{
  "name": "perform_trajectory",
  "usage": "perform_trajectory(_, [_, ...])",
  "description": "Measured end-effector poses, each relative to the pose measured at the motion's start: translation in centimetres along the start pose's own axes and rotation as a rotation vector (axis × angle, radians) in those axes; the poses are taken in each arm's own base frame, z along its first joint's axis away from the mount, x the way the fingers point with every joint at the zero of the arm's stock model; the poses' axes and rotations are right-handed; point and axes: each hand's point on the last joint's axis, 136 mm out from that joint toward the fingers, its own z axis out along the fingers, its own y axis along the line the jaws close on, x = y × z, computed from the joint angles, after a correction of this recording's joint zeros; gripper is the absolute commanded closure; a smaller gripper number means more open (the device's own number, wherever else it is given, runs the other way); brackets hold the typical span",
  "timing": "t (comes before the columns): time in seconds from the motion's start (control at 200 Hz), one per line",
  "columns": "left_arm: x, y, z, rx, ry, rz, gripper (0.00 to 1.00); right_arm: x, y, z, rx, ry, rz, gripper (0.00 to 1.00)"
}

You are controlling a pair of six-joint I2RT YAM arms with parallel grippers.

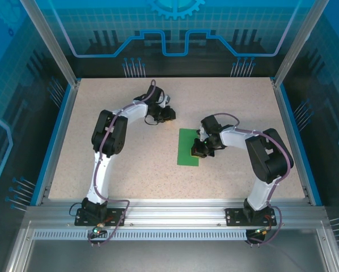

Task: Fold a paper plane with a square sheet of paper (fold left side to right side)
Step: First fold the square sheet of paper in half at the center of the table.

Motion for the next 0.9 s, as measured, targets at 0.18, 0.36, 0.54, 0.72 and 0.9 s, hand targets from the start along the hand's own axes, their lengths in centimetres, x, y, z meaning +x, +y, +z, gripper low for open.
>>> perform_trajectory(0.18, [1.8,-0.1,-1.8,-0.008,0.005,-0.006,0.76,-0.3,0.4,0.1,-0.022,-0.016,0.023,0.94])
perform_trajectory(0.36, [4.1,-1.7,-4.6,0.026,0.004,-0.019,0.76,-1.2,0.9,0.2,-0.044,-0.047,0.013,0.92])
perform_trajectory(0.54, [6.7,-3.5,-4.4,0.067,0.048,-0.028,0.75,-2.2,1.3,0.0,-0.057,-0.097,-0.014,0.77])
perform_trajectory(0.72, [9.3,-6.1,-3.0,0.101,0.109,-0.008,0.75,-2.5,2.3,-2.0,-0.112,-0.176,-0.063,0.64])
perform_trajectory(0.9, [9.9,-6.1,-1.0,0.095,0.145,-0.009,0.75,-3.5,1.9,-4.0,-0.123,-0.235,-0.057,0.57])
